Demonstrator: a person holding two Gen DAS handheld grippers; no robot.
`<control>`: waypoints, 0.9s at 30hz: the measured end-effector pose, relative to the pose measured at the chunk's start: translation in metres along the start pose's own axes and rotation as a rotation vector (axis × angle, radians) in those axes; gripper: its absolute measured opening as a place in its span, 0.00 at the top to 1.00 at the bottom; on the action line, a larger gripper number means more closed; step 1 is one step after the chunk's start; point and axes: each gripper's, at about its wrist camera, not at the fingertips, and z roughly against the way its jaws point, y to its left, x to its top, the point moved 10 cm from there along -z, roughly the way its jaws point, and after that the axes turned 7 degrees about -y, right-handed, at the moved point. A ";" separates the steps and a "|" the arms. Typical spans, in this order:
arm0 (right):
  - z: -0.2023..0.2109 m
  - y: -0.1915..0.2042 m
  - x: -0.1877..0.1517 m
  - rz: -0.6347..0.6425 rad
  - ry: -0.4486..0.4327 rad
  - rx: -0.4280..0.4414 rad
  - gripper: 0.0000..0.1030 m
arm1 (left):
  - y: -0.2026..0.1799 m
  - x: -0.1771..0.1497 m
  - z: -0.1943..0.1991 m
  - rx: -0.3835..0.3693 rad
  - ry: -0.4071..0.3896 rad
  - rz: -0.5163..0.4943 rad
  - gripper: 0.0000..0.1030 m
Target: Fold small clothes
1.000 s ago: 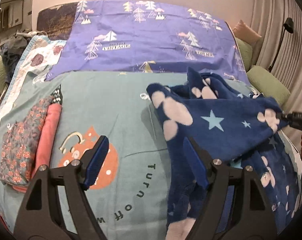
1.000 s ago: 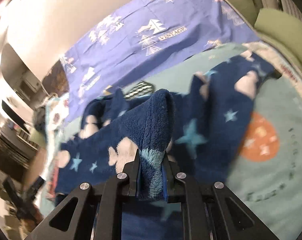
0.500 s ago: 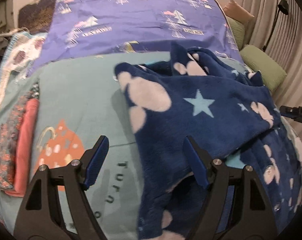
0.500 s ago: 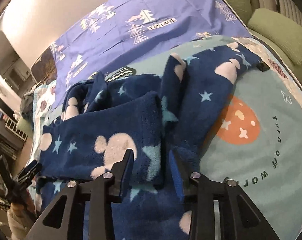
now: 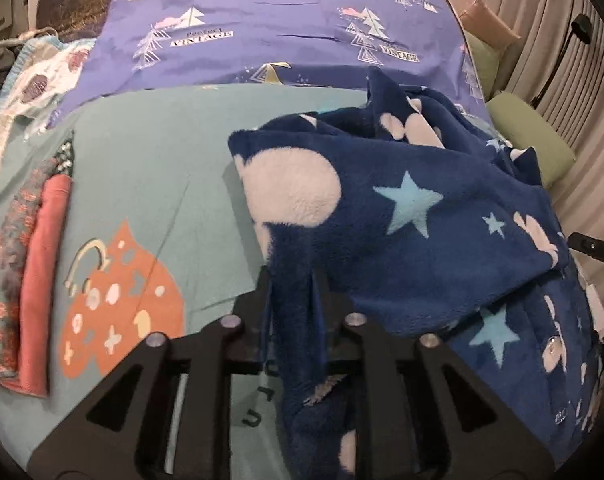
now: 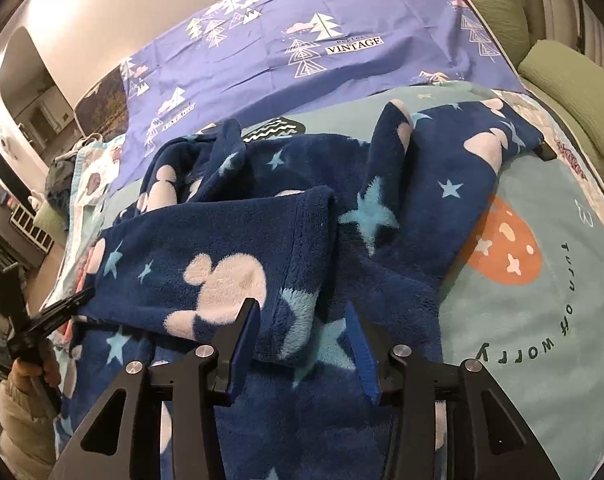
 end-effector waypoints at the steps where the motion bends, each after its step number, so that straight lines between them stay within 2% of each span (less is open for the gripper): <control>1: 0.001 -0.002 0.000 -0.007 0.001 -0.001 0.55 | 0.001 0.002 0.004 0.029 -0.005 -0.002 0.69; 3: 0.003 -0.009 0.001 -0.030 -0.008 0.000 0.55 | -0.001 0.010 0.014 0.054 -0.032 -0.007 0.54; 5: 0.009 -0.023 0.007 -0.074 -0.032 -0.005 0.55 | -0.012 0.023 0.027 0.039 -0.088 -0.029 0.49; 7: 0.015 -0.044 0.014 -0.143 -0.058 -0.018 0.54 | -0.034 0.034 0.038 -0.009 -0.136 -0.067 0.47; 9: 0.019 -0.070 0.020 -0.229 -0.079 -0.040 0.54 | -0.054 0.040 0.038 -0.058 -0.142 -0.103 0.46; 12: 0.018 -0.108 0.030 -0.342 -0.090 -0.050 0.52 | -0.088 0.039 0.016 -0.114 -0.095 -0.149 0.46; 15: 0.009 -0.143 0.043 -0.470 -0.095 -0.019 0.43 | -0.101 0.032 -0.013 -0.131 -0.025 -0.147 0.46; 18: -0.006 -0.172 0.057 -0.596 -0.099 0.031 0.40 | -0.105 0.010 -0.049 -0.100 0.067 -0.147 0.43; 20: -0.020 -0.183 0.066 -0.637 -0.094 0.045 0.39 | -0.108 0.008 -0.051 -0.085 0.019 -0.188 0.41; 24: -0.055 -0.193 0.081 -0.632 -0.054 0.036 0.37 | -0.108 0.009 -0.049 -0.092 0.021 -0.181 0.40; 26: -0.070 -0.203 0.091 -0.663 -0.073 0.033 0.36 | -0.106 0.009 -0.049 -0.102 0.012 -0.168 0.39; 27: -0.074 -0.208 0.098 -0.684 -0.102 0.043 0.32 | -0.108 0.008 -0.049 -0.101 0.008 -0.169 0.39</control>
